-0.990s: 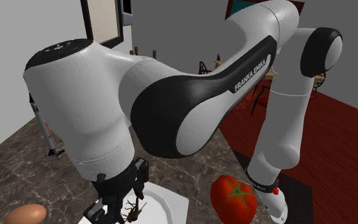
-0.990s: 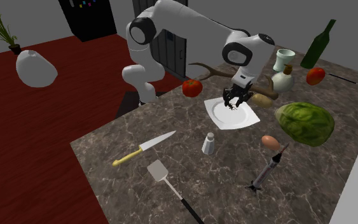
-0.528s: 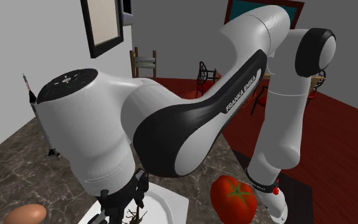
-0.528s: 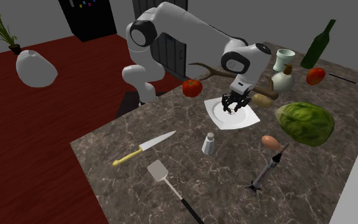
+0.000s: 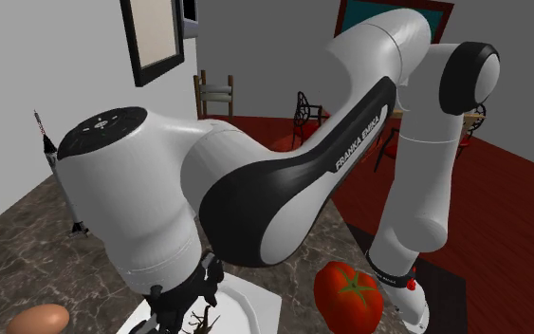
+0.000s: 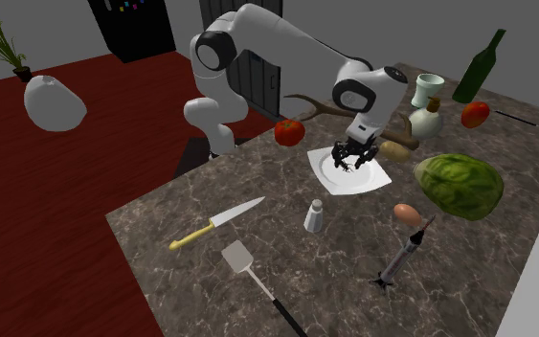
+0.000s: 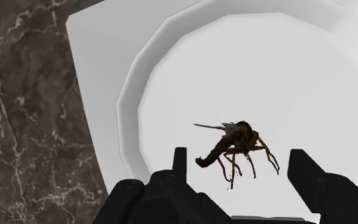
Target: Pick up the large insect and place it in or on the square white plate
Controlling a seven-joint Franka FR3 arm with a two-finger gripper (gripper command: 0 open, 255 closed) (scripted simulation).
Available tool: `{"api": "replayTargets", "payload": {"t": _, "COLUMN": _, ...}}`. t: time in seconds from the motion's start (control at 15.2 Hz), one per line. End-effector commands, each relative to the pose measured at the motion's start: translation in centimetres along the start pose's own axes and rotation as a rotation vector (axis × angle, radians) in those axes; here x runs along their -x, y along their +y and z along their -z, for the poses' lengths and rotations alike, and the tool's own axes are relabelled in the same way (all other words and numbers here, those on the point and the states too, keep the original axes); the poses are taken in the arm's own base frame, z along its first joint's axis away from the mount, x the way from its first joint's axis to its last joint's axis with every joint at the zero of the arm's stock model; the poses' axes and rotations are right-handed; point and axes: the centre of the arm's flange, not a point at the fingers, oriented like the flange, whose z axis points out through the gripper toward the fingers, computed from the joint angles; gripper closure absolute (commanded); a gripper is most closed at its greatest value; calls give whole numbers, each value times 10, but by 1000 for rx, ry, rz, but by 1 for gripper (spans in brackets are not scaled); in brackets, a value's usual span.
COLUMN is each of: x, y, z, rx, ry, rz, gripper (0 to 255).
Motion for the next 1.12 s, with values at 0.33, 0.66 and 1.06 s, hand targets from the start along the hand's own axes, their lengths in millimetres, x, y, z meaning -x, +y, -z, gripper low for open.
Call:
{"api": "replayTargets", "payload": {"t": 0.33, "x": 0, "y": 0, "z": 12, "rx": 1, "ry": -2, "rz": 0, "gripper": 0}}
{"api": "replayTargets", "payload": {"t": 0.66, "x": 0, "y": 0, "z": 49, "rx": 1, "ry": -2, "rz": 0, "gripper": 0}}
{"api": "replayTargets", "payload": {"t": 1.06, "x": 0, "y": 0, "z": 49, "rx": 1, "ry": -2, "rz": 0, "gripper": 0}}
